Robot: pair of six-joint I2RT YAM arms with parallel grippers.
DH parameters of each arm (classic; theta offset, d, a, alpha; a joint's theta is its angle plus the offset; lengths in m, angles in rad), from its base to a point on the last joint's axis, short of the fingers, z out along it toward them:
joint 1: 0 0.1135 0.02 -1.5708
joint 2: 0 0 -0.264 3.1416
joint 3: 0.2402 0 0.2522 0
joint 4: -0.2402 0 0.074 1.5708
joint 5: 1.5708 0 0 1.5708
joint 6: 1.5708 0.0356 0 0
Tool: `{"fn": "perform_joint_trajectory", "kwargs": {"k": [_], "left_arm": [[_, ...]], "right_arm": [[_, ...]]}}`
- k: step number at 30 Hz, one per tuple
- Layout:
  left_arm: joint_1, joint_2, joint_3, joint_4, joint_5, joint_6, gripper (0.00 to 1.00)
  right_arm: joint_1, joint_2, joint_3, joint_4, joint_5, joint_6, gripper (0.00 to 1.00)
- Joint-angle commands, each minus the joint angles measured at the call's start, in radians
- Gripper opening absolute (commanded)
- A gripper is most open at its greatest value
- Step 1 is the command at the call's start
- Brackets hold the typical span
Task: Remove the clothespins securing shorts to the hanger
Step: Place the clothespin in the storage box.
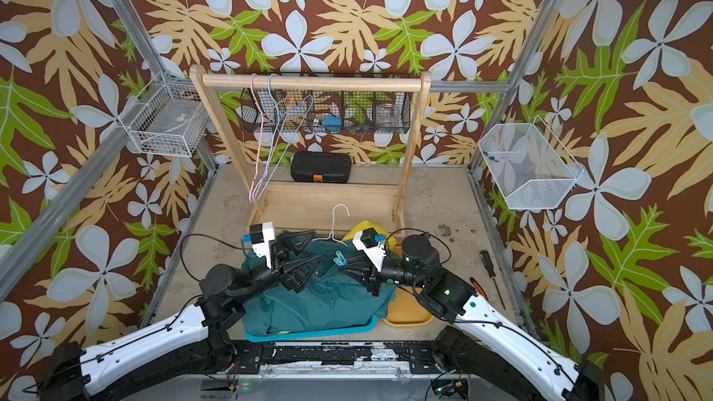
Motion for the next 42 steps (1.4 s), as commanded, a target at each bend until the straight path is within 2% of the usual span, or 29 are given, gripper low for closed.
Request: {"fn": "perform_joint_trajectory", "kwargs": {"k": [1, 7, 9, 12, 16, 18, 20, 25, 28, 35, 37, 42], "left_arm": [[0.000, -0.083, -0.038, -0.023, -0.205, 0.038, 1.00], [0.000, -0.183, -0.059, -0.118, -0.292, 0.081, 1.00], [0.000, -0.182, -0.058, -0.120, -0.298, 0.085, 1.00], [0.001, -0.170, -0.042, -0.138, -0.285, 0.091, 1.00], [0.000, -0.156, -0.012, -0.184, -0.273, 0.099, 1.00], [0.000, -0.158, -0.009, -0.197, -0.266, 0.098, 1.00], [0.001, -0.166, -0.008, -0.211, -0.265, 0.093, 1.00], [0.000, -0.180, -0.008, -0.257, -0.262, 0.081, 1.00], [0.000, -0.184, -0.004, -0.275, -0.264, 0.082, 1.00], [0.001, -0.158, 0.005, -0.270, -0.271, 0.093, 1.00], [0.000, -0.142, 0.008, -0.269, -0.266, 0.090, 1.00], [0.001, -0.123, 0.013, -0.272, -0.254, 0.087, 1.00]], "right_arm": [[-0.001, -0.077, -0.016, -0.127, 0.319, 0.031, 0.00], [-0.001, -0.311, -0.091, -0.259, 0.786, 0.152, 0.01], [0.000, -0.374, -0.125, -0.271, 0.884, 0.197, 0.00], [0.001, -0.397, -0.149, -0.285, 0.951, 0.272, 0.00], [-0.021, -0.338, -0.172, -0.306, 0.974, 0.342, 0.00], [-0.070, -0.324, -0.198, -0.283, 0.927, 0.350, 0.00], [-0.168, -0.311, -0.230, -0.249, 0.823, 0.350, 0.00], [-0.537, -0.253, -0.353, -0.088, 0.367, 0.365, 0.00], [-0.663, -0.195, -0.419, -0.004, 0.205, 0.372, 0.00], [-0.665, -0.168, -0.495, 0.074, 0.188, 0.372, 0.00], [-0.665, -0.163, -0.507, 0.083, 0.186, 0.371, 0.05], [-0.665, -0.157, -0.543, 0.103, 0.184, 0.363, 0.09]]}}
